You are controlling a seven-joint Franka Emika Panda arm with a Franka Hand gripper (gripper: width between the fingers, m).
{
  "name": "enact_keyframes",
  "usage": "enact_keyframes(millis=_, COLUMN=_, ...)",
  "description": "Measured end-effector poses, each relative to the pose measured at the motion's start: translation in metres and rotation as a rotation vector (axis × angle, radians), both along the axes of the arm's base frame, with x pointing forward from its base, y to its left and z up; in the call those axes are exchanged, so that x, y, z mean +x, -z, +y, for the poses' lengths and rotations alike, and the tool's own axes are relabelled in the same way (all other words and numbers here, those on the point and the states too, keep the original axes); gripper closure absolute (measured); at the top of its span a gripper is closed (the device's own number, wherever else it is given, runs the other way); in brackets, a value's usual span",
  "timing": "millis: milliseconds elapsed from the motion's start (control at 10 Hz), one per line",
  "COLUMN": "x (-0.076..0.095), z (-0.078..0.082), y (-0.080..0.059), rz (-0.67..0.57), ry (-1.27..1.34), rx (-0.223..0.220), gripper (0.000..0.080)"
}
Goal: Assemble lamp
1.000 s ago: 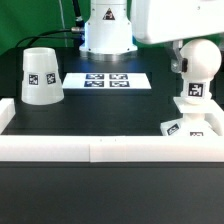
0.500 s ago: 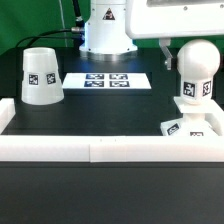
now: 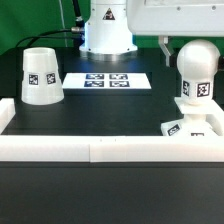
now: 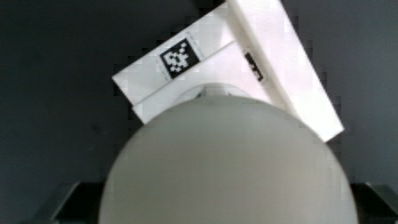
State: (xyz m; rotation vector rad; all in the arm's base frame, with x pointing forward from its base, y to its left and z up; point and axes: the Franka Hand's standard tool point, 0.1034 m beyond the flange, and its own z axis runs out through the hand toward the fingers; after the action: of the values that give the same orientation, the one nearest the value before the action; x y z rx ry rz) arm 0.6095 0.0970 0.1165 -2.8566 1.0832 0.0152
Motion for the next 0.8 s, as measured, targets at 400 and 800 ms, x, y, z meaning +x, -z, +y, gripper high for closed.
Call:
enact_keyframes(millis=400, x=0.0002, z=-0.0009, y=0.0004, rz=0.030, ry=0.212, rx=0.037, gripper=0.0220)
enact_keyframes(millis=800, x=0.0003, z=-0.0006, y=0.0008, rz=0.037, ry=0.277, rx=0.050, gripper=0.0119)
